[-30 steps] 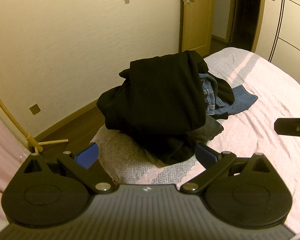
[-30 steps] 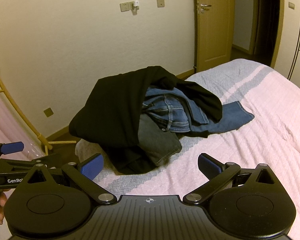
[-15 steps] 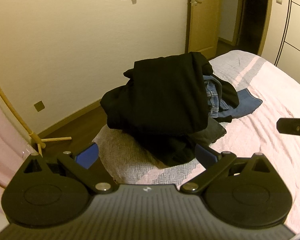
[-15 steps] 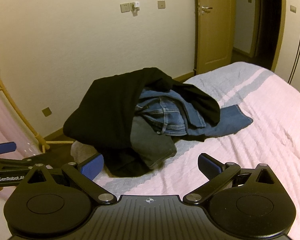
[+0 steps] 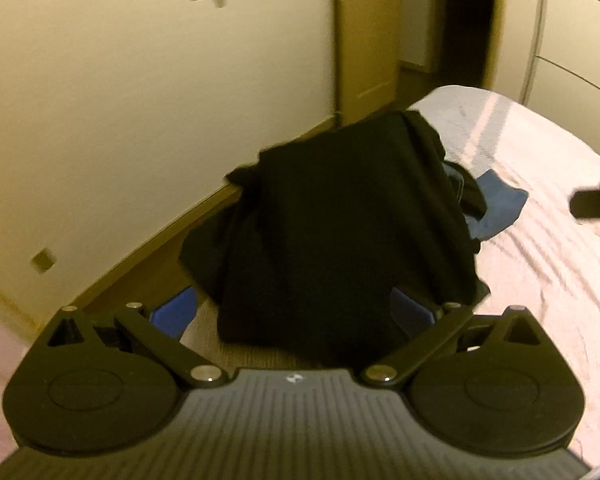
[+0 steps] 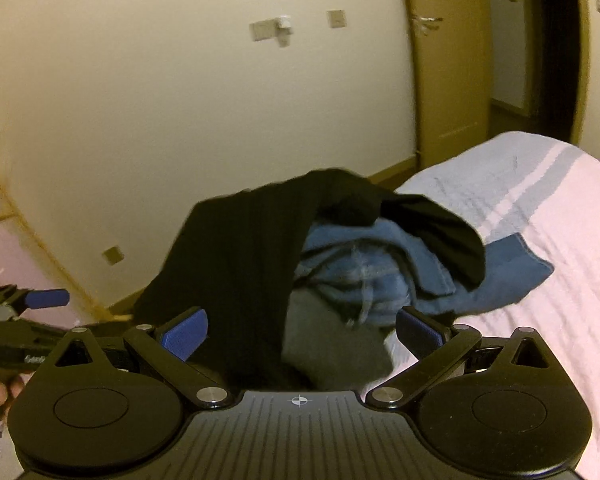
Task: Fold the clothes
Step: 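Grasp the black garment with both grippers and lift it off the pile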
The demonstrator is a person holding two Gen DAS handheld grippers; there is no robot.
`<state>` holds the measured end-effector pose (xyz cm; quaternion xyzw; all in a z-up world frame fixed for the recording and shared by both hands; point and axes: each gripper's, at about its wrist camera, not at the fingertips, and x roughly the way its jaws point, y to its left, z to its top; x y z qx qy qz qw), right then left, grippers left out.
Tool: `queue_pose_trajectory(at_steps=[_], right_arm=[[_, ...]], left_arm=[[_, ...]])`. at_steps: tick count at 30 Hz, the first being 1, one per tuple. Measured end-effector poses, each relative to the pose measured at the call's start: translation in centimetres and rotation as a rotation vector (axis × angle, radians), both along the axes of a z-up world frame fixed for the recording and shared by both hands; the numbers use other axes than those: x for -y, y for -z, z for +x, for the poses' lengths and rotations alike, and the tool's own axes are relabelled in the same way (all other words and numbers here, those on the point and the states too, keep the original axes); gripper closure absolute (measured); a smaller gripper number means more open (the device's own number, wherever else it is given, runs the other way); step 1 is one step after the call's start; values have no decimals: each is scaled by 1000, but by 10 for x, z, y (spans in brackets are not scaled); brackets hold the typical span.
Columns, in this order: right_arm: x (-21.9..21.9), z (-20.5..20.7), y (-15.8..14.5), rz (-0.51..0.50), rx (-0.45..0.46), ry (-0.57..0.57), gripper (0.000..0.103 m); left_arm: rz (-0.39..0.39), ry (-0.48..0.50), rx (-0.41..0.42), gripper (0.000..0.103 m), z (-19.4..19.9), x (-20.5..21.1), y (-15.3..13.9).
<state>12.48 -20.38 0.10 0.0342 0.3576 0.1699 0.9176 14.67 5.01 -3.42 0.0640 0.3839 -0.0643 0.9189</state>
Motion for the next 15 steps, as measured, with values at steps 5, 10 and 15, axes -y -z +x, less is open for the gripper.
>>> queue_pose_trajectory(at_steps=[5, 10, 15], right_arm=[[-21, 80, 4, -15, -14, 33, 0], [-35, 147, 32, 50, -110, 48, 0], [-42, 189, 62, 115, -184, 77, 1]], left_arm=[[-2, 123, -13, 2, 91, -14, 14], [-104, 210, -80, 2, 170, -26, 36], [-284, 351, -140, 9, 208, -35, 53]])
